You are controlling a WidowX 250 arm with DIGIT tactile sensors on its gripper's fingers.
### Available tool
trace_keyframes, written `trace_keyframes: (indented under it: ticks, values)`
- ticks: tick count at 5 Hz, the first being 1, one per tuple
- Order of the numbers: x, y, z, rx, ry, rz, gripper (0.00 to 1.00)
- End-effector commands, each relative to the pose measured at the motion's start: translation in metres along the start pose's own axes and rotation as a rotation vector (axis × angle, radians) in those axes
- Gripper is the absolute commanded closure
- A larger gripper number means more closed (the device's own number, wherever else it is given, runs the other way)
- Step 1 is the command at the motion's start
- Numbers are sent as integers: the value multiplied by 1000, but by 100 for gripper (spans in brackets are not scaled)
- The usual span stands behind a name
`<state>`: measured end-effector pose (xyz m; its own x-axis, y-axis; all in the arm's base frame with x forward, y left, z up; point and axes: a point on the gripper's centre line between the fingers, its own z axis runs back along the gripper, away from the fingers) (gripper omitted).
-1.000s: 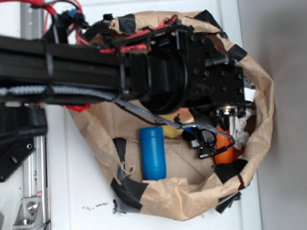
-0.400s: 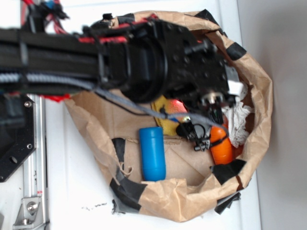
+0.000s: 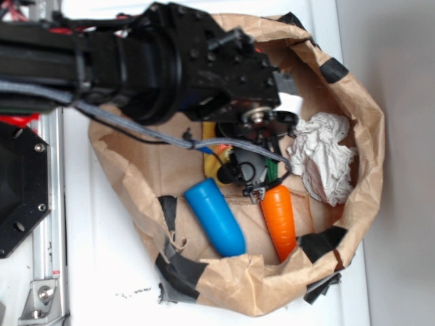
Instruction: Grab the yellow cloth.
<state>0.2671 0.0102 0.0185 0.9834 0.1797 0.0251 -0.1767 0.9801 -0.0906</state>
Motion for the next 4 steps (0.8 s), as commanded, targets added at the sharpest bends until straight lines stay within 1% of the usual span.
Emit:
trace_keyframes:
  ticks: [1,2,3,4]
  values:
    - [-15,-5,68,81,-181,-225,100]
    - [-27,-17,116,84,-268,-317,100]
    - [-40,-14,167,51,-285,-299,100]
    - [-42,-11,176,61,-262,-292,100]
